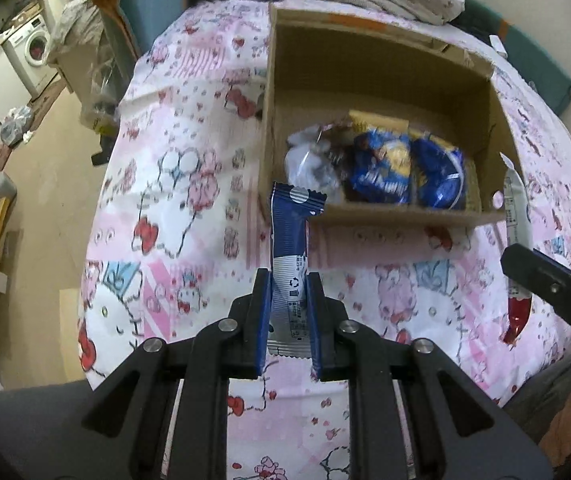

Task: Organize snacks
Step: 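Lower the stick packet and rice cake packet into the box and open both tools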

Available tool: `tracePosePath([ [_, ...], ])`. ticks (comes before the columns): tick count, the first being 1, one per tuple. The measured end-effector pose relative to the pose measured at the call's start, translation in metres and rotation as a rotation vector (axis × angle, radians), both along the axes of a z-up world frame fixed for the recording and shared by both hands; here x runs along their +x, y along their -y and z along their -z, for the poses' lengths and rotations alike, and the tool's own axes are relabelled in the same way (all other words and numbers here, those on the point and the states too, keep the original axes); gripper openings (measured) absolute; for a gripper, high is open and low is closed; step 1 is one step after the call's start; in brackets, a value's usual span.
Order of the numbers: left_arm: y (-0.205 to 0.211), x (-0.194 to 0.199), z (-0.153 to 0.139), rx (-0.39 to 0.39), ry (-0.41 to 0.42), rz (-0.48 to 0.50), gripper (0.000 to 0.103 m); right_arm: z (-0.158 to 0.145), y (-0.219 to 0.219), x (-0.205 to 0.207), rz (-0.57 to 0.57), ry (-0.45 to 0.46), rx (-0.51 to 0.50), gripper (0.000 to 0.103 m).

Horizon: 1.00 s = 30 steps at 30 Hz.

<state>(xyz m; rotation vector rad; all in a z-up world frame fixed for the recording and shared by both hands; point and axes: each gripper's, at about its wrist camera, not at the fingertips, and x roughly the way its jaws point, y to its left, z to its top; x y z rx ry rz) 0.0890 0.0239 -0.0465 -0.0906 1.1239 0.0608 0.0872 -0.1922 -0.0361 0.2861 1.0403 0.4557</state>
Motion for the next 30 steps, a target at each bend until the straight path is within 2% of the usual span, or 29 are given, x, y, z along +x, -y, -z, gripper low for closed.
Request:
tracePosePath([
  [9, 0.010, 0.035, -0.038, 0.021, 0.079, 0.043, 0.014, -0.019, 0.030, 0.038, 0.092, 0.054, 0.055, 0.033],
  [14, 0.012, 0.057, -0.046, 0.029, 0.103, 0.051, 0.014, -0.021, 0.049, 0.063, 0.133, 0.045, 0.062, 0.033],
  [19, 0.013, 0.080, -0.041, 0.022, 0.102, 0.048, 0.014, -0.019, 0.056, 0.089, 0.152, 0.048, 0.056, 0.033],
  [30, 0.017, 0.111, -0.003, -0.018, 0.045, 0.035, 0.014, 0.013, 0.059, 0.123, 0.187, -0.057, 0.084, 0.033],
])
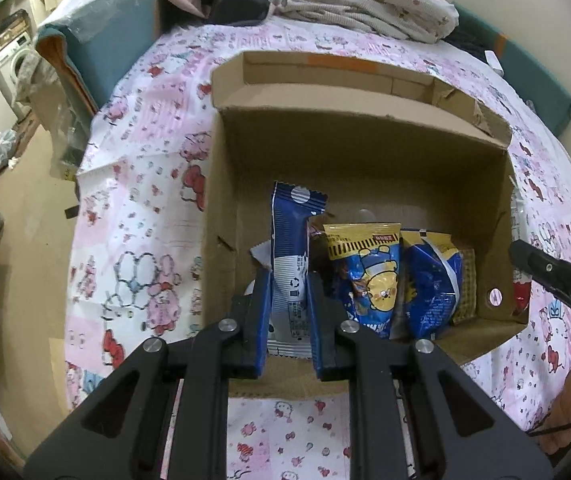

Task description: Organize snacks

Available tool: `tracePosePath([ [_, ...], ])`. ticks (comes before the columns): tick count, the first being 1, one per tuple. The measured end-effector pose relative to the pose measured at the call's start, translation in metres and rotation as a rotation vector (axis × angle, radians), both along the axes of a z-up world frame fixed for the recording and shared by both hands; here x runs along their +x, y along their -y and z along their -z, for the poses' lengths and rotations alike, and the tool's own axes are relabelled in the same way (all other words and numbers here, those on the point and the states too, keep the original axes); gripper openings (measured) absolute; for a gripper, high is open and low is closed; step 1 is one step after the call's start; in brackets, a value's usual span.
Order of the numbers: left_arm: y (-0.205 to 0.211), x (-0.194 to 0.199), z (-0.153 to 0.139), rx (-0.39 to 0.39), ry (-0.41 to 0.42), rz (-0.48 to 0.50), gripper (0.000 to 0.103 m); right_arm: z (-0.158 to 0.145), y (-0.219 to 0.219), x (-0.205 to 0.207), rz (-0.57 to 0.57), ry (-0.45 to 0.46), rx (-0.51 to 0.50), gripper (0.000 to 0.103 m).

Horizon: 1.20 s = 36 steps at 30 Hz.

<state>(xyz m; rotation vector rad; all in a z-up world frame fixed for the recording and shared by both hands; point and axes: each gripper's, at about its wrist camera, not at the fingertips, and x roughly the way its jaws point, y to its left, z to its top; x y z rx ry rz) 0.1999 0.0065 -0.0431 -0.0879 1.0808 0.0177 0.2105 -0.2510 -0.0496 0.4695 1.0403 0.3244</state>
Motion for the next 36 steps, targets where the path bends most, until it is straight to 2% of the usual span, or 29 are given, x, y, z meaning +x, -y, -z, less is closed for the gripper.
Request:
tracePosePath([
  [8, -0.003, 0.005, 0.011, -0.026, -0.016, -0.015, 0.015, 0.017, -0.017, 0.005, -0.026, -0.043, -0.096, 0.033],
  [14, -0.005, 0.004, 0.017, -0.026, -0.045, -0.021, 0.016, 0.024, -0.015, 0.004, -0.024, -0.070, -0.094, 0.033],
  [17, -0.003, 0.000, 0.013, -0.016, -0.031, -0.005, 0.019, 0.023, -0.018, 0.003, -0.049, -0.067, -0.097, 0.033],
  [18, -0.001, -0.002, 0.010, -0.004, -0.024, -0.002, 0.022, 0.022, -0.019, 0.002, -0.053, -0.062, -0.111, 0.033],
  [19, 0.000, -0.004, 0.008, -0.002, -0.013, 0.005, 0.037, 0.020, -0.020, 0.000, -0.055, -0.056, -0.117, 0.036],
  [20, 0.002, -0.008, 0.004, -0.004, 0.002, 0.010, 0.056, 0.018, -0.020, -0.001, -0.054, -0.050, -0.117, 0.036],
  [22, 0.003, -0.015, -0.006, -0.003, 0.044, 0.016, 0.079, 0.013, -0.019, -0.003, -0.052, -0.032, -0.122, 0.046],
  [23, 0.003, -0.018, -0.010, 0.003, 0.063, 0.019, 0.084, 0.010, -0.018, -0.005, -0.049, -0.018, -0.122, 0.051],
  [24, 0.004, -0.023, -0.016, 0.010, 0.079, 0.027, 0.084, 0.005, -0.017, -0.008, -0.040, 0.000, -0.120, 0.062],
  [28, 0.000, -0.040, -0.032, 0.012, 0.132, 0.032, 0.084, -0.011, -0.011, -0.022, -0.026, 0.056, -0.095, 0.081],
  [31, -0.009, -0.057, -0.042, -0.004, 0.162, -0.001, 0.084, -0.023, -0.007, -0.037, -0.020, 0.090, -0.071, 0.089],
  [36, -0.023, -0.083, -0.047, -0.010, 0.179, -0.022, 0.084, -0.031, -0.007, -0.062, -0.028, 0.104, -0.053, 0.090],
])
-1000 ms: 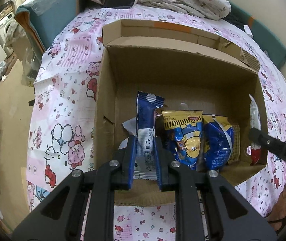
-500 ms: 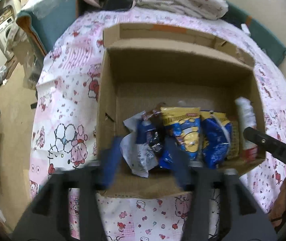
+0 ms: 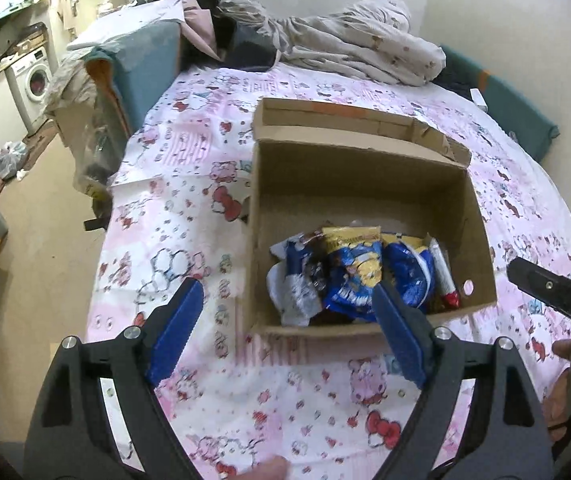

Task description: Organize snacks

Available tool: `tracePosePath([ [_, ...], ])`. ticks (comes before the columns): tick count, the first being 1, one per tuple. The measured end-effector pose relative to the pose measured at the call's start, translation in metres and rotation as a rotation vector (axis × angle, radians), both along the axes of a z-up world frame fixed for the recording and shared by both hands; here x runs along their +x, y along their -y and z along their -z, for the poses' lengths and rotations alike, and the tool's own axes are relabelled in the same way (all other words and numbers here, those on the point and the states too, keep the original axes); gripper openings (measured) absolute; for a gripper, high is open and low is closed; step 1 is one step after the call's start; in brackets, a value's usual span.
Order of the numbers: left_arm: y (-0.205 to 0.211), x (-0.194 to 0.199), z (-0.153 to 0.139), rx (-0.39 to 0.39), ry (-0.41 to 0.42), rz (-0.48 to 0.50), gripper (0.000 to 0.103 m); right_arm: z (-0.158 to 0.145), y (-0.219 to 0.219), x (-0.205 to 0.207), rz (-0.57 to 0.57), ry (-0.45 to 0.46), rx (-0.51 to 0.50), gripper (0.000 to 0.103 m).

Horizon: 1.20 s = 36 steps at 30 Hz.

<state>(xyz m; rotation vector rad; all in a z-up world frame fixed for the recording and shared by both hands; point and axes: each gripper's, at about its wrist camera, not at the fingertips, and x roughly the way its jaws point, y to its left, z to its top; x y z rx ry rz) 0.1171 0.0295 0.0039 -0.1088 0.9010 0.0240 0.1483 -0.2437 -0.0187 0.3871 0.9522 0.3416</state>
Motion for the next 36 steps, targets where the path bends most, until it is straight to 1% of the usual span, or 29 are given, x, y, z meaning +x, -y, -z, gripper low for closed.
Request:
tracePosePath([
  [4, -0.009, -0.020, 0.006, -0.002, -0.010, -0.024, 0.084, 0.001, -0.007, -0.016, -0.023, -0.014, 0.002, 0.090],
  [6, -0.012, -0.028, 0.006, -0.018, -0.007, -0.033, 0.084, 0.001, -0.012, -0.026, -0.030, -0.008, -0.023, 0.090],
  [10, -0.011, -0.044, 0.002, -0.010, 0.021, -0.041, 0.084, 0.001, -0.020, -0.043, -0.036, 0.013, -0.055, 0.091],
  [11, -0.011, -0.049, 0.002, -0.022, 0.024, -0.038, 0.085, 0.000, -0.024, -0.048, -0.039, 0.028, -0.083, 0.091],
  [12, -0.011, -0.051, 0.002, -0.035, 0.026, -0.034, 0.087, -0.001, -0.027, -0.051, -0.042, 0.041, -0.103, 0.094],
  [13, -0.012, -0.054, 0.002, -0.049, 0.027, -0.033, 0.094, -0.003, -0.030, -0.054, -0.045, 0.057, -0.120, 0.098],
  [14, -0.012, -0.057, 0.002, -0.061, 0.030, -0.036, 0.101, -0.005, -0.032, -0.059, -0.039, 0.087, -0.138, 0.099],
  [15, -0.012, -0.059, 0.002, -0.070, 0.036, -0.039, 0.103, -0.006, -0.033, -0.063, -0.034, 0.107, -0.146, 0.100],
  [17, -0.012, -0.062, 0.002, -0.064, 0.047, -0.045, 0.103, -0.008, -0.036, -0.068, -0.025, 0.136, -0.168, 0.102],
  [20, -0.006, -0.060, 0.003, 0.013, 0.050, -0.054, 0.103, -0.006, -0.041, -0.074, -0.006, 0.168, -0.222, 0.103],
  [22, -0.005, -0.059, 0.004, 0.031, 0.046, -0.063, 0.103, -0.005, -0.044, -0.075, -0.007, 0.176, -0.241, 0.103],
  [25, -0.005, -0.057, 0.005, 0.020, 0.048, -0.067, 0.103, -0.003, -0.047, -0.072, -0.009, 0.176, -0.254, 0.103],
  [29, -0.004, -0.057, 0.005, 0.025, 0.055, -0.061, 0.103, 0.001, -0.047, -0.070, 0.002, 0.163, -0.264, 0.103],
  [32, -0.004, -0.057, 0.006, 0.005, 0.049, -0.054, 0.103, 0.000, -0.048, -0.071, 0.008, 0.174, -0.277, 0.103],
  [36, -0.002, -0.057, 0.005, 0.012, 0.052, -0.052, 0.103, -0.002, -0.048, -0.073, 0.014, 0.185, -0.284, 0.103],
])
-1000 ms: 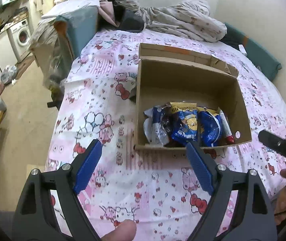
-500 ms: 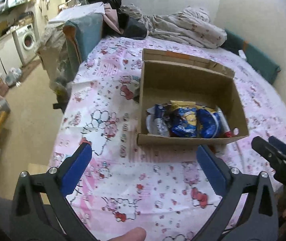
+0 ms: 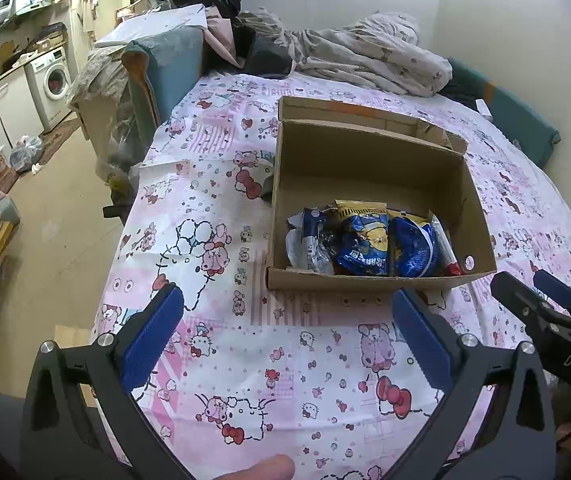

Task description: Organize snacks

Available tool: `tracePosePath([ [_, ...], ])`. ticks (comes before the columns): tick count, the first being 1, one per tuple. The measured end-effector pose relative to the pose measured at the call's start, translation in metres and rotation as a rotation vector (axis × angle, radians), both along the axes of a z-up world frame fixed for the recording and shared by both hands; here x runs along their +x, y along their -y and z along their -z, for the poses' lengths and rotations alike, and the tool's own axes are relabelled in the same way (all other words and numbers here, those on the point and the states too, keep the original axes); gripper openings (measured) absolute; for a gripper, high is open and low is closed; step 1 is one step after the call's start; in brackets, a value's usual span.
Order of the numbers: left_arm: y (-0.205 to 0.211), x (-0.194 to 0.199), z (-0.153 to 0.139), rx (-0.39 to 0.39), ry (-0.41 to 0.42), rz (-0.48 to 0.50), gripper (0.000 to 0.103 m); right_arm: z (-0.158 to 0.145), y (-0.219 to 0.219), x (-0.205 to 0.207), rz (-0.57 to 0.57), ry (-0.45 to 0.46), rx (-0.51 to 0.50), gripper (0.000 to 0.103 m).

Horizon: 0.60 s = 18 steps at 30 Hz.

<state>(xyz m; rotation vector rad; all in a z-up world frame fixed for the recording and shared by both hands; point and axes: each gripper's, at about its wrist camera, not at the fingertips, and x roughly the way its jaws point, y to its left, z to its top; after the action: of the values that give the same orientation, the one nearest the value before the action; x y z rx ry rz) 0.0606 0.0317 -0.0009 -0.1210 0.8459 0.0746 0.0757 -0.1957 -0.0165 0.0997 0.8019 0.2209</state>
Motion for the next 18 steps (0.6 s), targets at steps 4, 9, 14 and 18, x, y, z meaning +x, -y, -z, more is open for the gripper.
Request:
tracePosePath([
  [4, 0.0005, -0.0002, 0.0004, -0.005, 0.001, -0.003, 0.103, -0.0005, 0.0015, 0.0010, 0.012, 0.001, -0.005, 0.103],
  [9, -0.0013, 0.0002, 0.0009, -0.003, 0.003, -0.014, 0.103, -0.0006, 0.0039, 0.0012, 0.029, 0.000, -0.014, 0.103],
  [14, -0.0039, 0.0007, 0.0011, -0.003, 0.000, -0.021, 0.103, -0.0016, 0.0031, -0.0004, 0.032, 0.005, -0.019, 0.103],
  [18, -0.0047, 0.0008, 0.0014, -0.003, -0.001, -0.023, 0.103, -0.0024, 0.0029, -0.0003, 0.030, 0.007, -0.021, 0.103],
])
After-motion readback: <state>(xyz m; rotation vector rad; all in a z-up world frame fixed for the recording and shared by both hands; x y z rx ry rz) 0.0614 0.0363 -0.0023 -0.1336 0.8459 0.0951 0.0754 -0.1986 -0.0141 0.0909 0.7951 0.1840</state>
